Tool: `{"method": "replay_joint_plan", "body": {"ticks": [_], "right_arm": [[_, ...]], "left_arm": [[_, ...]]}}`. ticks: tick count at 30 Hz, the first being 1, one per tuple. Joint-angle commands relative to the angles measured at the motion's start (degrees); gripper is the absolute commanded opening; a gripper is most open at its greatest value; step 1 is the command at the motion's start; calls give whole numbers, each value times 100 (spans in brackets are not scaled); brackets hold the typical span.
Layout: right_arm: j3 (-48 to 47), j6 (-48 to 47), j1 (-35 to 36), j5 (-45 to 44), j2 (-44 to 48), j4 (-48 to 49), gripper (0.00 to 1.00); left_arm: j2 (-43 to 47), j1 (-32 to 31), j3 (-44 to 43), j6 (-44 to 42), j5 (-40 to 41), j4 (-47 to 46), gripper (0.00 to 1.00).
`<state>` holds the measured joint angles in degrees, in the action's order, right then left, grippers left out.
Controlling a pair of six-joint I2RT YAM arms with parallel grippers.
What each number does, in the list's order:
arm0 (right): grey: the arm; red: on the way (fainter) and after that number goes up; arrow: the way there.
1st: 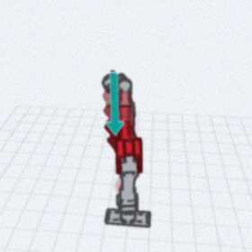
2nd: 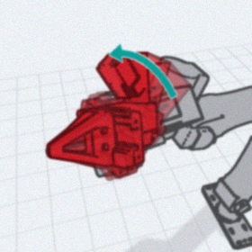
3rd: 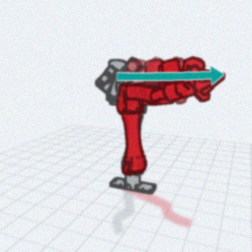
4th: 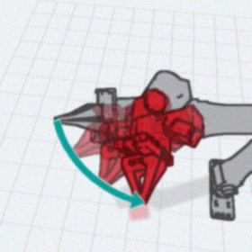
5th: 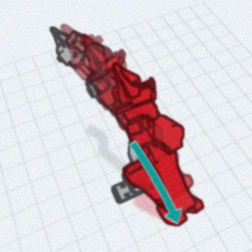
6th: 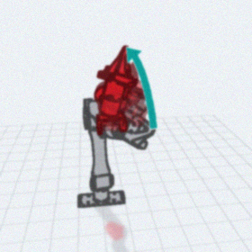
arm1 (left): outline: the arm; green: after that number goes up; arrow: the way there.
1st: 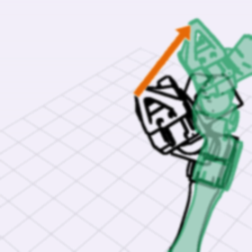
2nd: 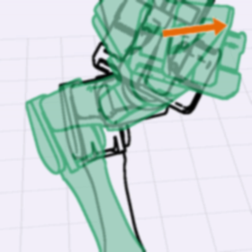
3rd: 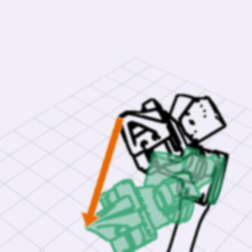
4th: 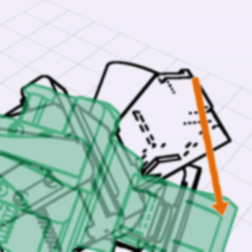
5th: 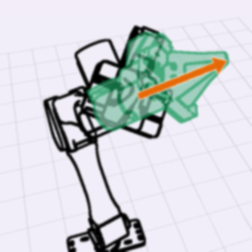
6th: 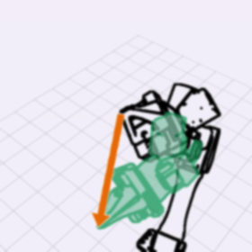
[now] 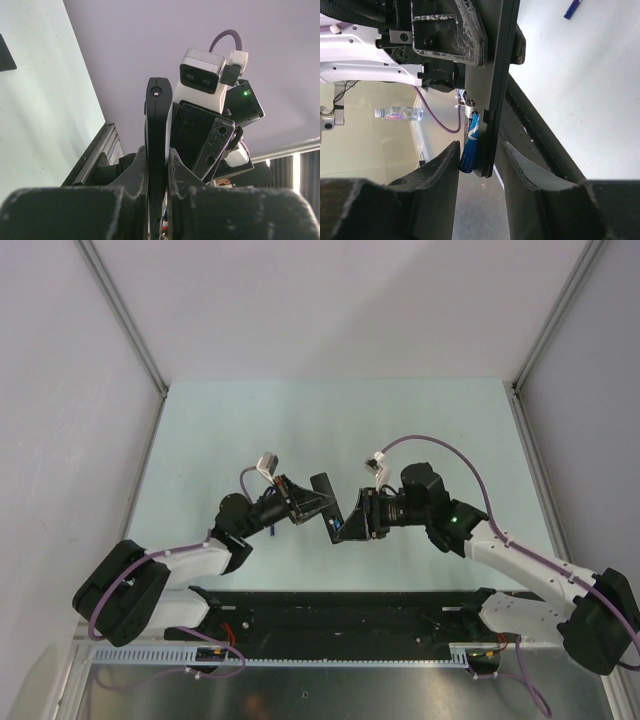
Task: Load the batteries into the remote control
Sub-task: Load the battery into the remote control.
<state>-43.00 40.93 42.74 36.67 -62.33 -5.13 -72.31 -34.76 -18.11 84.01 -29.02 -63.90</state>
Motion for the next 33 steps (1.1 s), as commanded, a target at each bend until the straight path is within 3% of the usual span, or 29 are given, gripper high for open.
{"method": "replay_joint_plan", "body": {"ticks": [1,22,25,27,33], "right_arm": [[-6,38,-55,-98,-60,258,41],[-6,310,-82,-142,-263,767,23],[-6,354,-82,-133,-298,820,16],[-6,381,-99,-98,-333,846,0],[-6,355,-99,-63,-272,759,2]], "left_arm": [[209,-110,-8,107,-131,-299,0],[288,-215,71,98,-78,-290,0],[297,-206,79,81,-78,-290,0],[297,-206,97,72,-69,-290,0],[279,-206,97,-77,-34,-228,0]]}}
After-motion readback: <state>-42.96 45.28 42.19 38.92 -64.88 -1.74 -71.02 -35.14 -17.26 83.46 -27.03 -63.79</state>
